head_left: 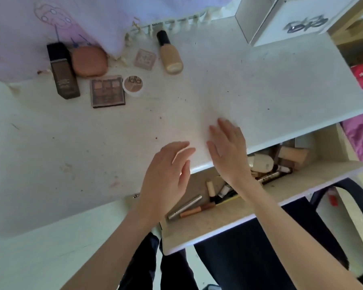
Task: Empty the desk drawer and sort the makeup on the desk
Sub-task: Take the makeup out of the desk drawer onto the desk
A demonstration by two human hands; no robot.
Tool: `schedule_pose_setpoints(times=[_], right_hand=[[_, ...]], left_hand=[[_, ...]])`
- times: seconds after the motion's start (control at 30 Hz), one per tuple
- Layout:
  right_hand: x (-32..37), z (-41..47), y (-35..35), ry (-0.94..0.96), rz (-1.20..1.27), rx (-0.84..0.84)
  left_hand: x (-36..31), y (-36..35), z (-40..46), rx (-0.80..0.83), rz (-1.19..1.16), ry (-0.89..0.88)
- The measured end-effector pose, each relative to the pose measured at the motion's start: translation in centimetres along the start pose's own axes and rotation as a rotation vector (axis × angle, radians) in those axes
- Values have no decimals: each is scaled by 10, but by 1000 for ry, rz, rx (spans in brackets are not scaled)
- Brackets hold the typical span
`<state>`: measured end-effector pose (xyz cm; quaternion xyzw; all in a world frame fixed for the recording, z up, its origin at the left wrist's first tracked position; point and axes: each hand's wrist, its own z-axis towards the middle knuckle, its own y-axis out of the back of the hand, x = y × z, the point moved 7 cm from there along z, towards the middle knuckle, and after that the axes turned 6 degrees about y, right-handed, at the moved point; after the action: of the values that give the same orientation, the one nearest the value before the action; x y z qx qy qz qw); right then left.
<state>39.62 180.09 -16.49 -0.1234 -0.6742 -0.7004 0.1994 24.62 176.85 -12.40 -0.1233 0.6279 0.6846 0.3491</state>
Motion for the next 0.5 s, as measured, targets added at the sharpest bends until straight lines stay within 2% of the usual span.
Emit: schedule_pose_setpoints(times=[0.13,0.23,0.27,0.4,0.5], right_hand=[[-2,-68,0,74,-21,19],[-9,-108,-5,128,-25,48],[-16,-114,-8,105,-40,98],[-54,-114,-40,-150,-86,532],[-62,-100,-60,-280,16,635]], left_hand=[[-14,-37,-72,212,-76,-72],[8,-79,-101,444,15,126],[17,-91,-105,503,58,203],[37,-127,-99,686,155,368],[44,-148,-95,800,119,457]])
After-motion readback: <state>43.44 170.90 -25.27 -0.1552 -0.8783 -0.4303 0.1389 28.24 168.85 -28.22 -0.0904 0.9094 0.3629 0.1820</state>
